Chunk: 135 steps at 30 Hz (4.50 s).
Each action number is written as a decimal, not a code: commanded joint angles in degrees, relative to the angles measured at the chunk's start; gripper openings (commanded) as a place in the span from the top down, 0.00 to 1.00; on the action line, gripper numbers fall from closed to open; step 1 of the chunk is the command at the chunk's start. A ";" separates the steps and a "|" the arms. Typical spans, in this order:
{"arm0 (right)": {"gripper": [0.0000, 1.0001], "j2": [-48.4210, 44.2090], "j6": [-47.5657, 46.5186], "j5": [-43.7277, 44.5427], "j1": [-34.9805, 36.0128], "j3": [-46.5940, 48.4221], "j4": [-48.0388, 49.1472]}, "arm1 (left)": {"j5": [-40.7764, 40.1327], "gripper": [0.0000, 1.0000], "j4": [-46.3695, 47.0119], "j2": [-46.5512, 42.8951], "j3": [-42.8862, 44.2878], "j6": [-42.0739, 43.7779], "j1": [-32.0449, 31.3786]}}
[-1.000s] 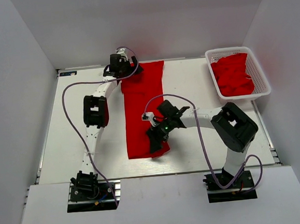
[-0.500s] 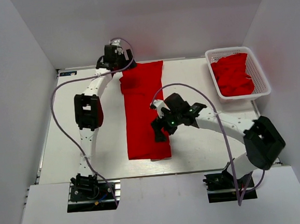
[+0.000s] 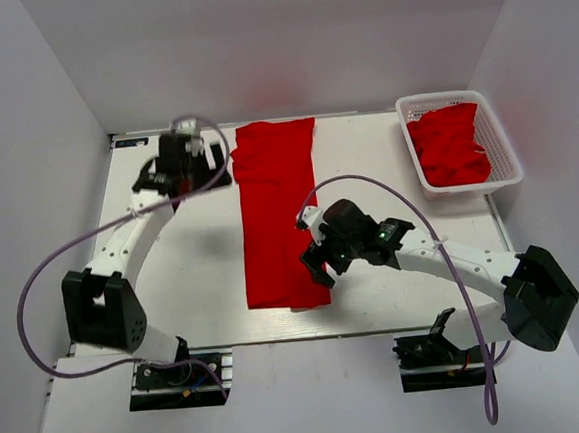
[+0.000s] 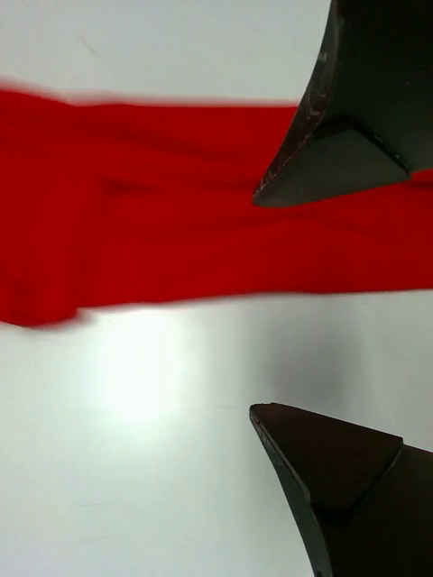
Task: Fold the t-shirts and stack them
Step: Rotate the tshirt 90 degrees, then grab the bottom of the folded rectangular tshirt with both arms, then fold the folded rectangular tshirt in 1/3 of the way
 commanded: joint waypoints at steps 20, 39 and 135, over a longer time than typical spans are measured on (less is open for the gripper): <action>0.10 4.91 33.56 2.99 4.01 -4.13 -4.89 | 10.58 0.07 -7.37 -25.62 -47.88 -17.80 -14.91; 0.42 11.85 37.61 1.84 3.66 -1.57 -6.74 | 4.44 0.45 -1.03 -17.43 -51.84 -19.39 -27.13; 1.00 50.26 13.62 10.38 -19.80 58.89 -8.94 | -10.86 1.00 4.78 28.27 12.14 -1.46 -7.88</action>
